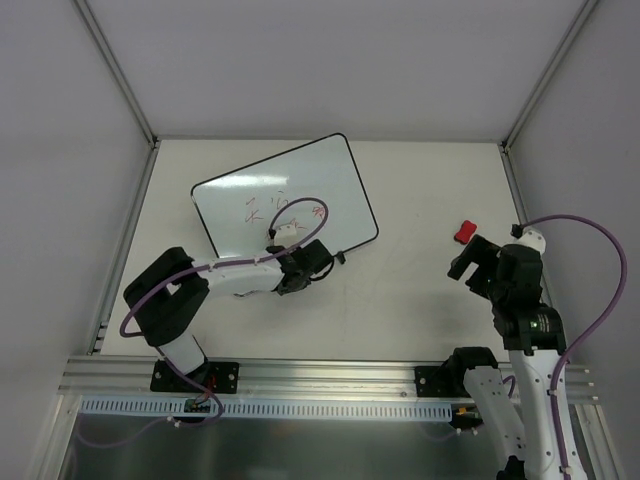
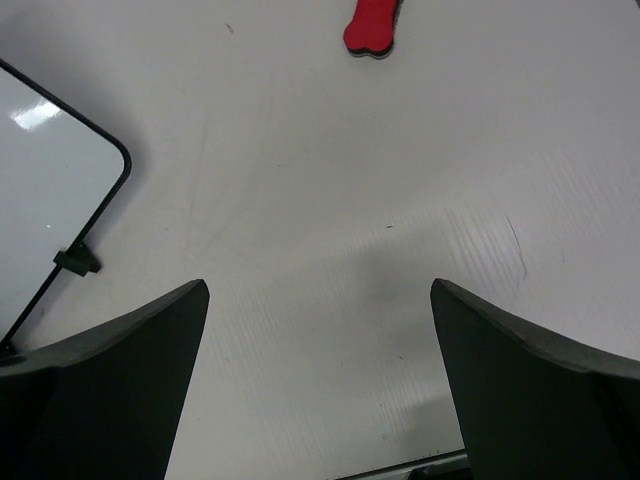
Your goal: Erase the whiteboard
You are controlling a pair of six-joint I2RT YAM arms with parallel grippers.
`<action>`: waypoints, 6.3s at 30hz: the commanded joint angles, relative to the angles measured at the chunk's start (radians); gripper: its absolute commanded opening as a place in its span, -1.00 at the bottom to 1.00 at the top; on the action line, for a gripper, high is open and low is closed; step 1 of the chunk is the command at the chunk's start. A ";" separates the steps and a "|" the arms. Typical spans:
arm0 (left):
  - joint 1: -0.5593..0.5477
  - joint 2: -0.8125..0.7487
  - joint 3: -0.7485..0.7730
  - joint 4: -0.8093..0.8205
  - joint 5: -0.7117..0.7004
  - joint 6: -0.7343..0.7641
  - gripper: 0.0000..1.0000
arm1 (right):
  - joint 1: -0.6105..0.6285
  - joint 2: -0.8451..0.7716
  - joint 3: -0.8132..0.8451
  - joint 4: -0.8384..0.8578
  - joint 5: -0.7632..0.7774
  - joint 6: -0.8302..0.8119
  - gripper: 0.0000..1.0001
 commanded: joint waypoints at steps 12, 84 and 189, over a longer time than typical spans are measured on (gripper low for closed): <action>-0.250 0.044 0.066 -0.026 0.103 -0.019 -0.54 | 0.003 0.113 -0.071 0.107 0.268 0.115 0.98; 0.722 -0.615 -0.077 0.195 0.526 0.696 0.87 | 0.214 0.965 0.445 0.302 0.231 -0.068 -0.99; 0.729 -0.717 -0.379 0.446 0.672 0.893 -1.00 | 0.865 1.148 0.324 0.761 0.399 -0.189 -0.99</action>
